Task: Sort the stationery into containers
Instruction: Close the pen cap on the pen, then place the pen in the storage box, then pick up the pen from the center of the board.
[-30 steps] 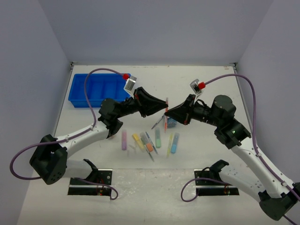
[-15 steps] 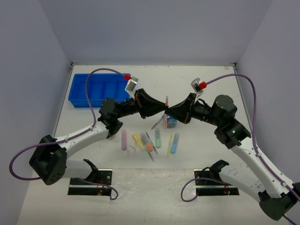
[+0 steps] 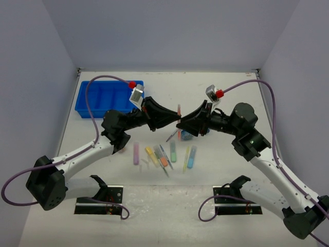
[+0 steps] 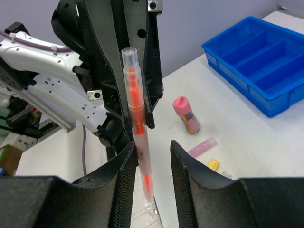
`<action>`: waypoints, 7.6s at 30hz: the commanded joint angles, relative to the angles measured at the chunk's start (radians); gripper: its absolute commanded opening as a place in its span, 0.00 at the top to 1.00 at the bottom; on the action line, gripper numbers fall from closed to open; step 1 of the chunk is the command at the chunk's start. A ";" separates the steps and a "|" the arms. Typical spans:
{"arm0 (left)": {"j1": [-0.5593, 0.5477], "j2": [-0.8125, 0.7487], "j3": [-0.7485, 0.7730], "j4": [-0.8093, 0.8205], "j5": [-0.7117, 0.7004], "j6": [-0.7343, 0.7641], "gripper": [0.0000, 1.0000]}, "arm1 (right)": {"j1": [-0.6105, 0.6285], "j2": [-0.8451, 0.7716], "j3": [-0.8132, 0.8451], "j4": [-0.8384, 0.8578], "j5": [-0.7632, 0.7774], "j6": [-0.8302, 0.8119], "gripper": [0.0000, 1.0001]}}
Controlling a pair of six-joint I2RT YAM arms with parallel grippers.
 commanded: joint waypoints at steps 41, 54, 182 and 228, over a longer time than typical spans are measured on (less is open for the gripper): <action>-0.005 -0.038 0.239 -0.495 -0.168 0.261 0.90 | 0.030 0.097 0.082 -0.030 -0.057 -0.070 1.00; -0.018 -0.070 0.114 -0.445 -0.106 0.178 1.00 | 0.013 0.184 0.351 -0.052 0.128 -0.072 1.00; 0.408 -0.259 0.110 -1.543 -0.919 0.436 0.00 | 0.294 0.628 -0.111 -0.499 0.956 0.496 0.75; -0.323 -0.081 -0.009 -1.582 -1.197 -0.241 0.24 | 0.246 0.230 -0.045 -0.620 1.265 0.251 1.00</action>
